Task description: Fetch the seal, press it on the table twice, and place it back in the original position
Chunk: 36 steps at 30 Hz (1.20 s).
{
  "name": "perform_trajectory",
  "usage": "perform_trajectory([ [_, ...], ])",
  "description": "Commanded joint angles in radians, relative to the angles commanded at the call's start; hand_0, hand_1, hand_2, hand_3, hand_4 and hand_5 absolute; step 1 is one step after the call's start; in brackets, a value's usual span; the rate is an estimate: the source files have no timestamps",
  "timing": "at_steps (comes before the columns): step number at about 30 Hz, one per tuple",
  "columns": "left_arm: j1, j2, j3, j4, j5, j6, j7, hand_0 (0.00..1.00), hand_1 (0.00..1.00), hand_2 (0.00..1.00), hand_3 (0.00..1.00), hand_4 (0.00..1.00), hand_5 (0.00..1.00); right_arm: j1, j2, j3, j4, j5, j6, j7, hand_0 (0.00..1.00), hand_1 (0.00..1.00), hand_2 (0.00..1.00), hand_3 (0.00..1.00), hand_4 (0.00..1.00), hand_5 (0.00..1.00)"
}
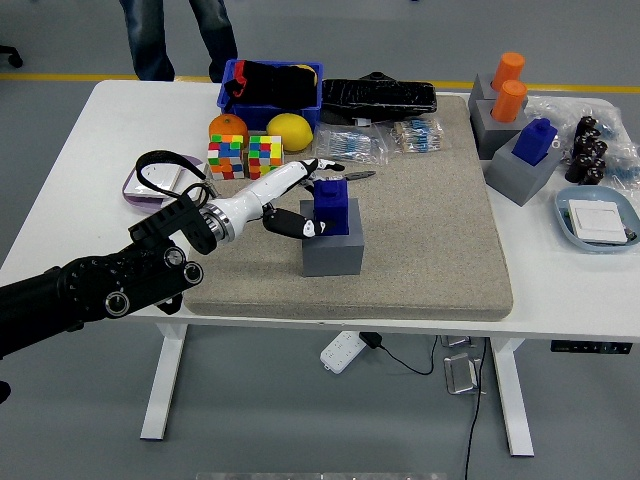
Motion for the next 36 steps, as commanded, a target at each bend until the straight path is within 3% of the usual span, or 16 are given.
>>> perform_trajectory([
  [10, 0.000, -0.006, 0.003, 0.010, -0.011, 0.000, -0.001, 0.870, 0.462, 0.363, 0.878, 0.413, 0.002, 0.000, 0.001, -0.002, 0.000, 0.000, 0.000, 0.000, 0.793, 0.695, 0.670, 0.637, 0.777, 0.516],
  [11, 0.000, -0.007, 0.003, 0.012, -0.017, -0.002, -0.002, 0.894, 0.762, 0.601, 0.894, 0.589, 0.002, 0.000, 0.001, -0.002, 0.000, 0.000, 0.000, 0.000, 0.792, 0.696, 0.671, 0.637, 0.778, 0.516],
  [16, 0.002, -0.007, -0.003, 0.018, -0.042, -0.007, -0.011, 0.894, 0.762, 0.601, 0.894, 0.589, 0.002, 0.000, 0.002, -0.004, 0.001, 0.001, 0.000, 0.000, 0.792, 0.696, 0.671, 0.637, 0.778, 0.516],
  [17, 0.002, -0.007, -0.004, 0.019, -0.043, -0.008, -0.011, 0.959, 0.926, 0.840, 0.930, 0.762, 0.002, 0.001, 0.002, -0.004, 0.001, 0.001, 0.000, 0.000, 0.793, 0.695, 0.671, 0.638, 0.778, 0.516],
  [34, 0.001, -0.001, -0.012, 0.018, -0.055, -0.024, -0.005, 0.964, 0.936, 0.859, 0.931, 0.793, 0.002, 0.000, 0.002, 0.000, 0.001, -0.001, 0.000, 0.001, 0.792, 0.695, 0.670, 0.638, 0.778, 0.516],
  [36, 0.002, 0.002, -0.019, 0.014, -0.061, -0.035, -0.001, 0.975, 0.947, 0.876, 0.938, 0.833, 0.002, 0.000, 0.001, 0.000, 0.001, -0.002, 0.000, 0.001, 0.792, 0.695, 0.670, 0.638, 0.778, 0.516],
])
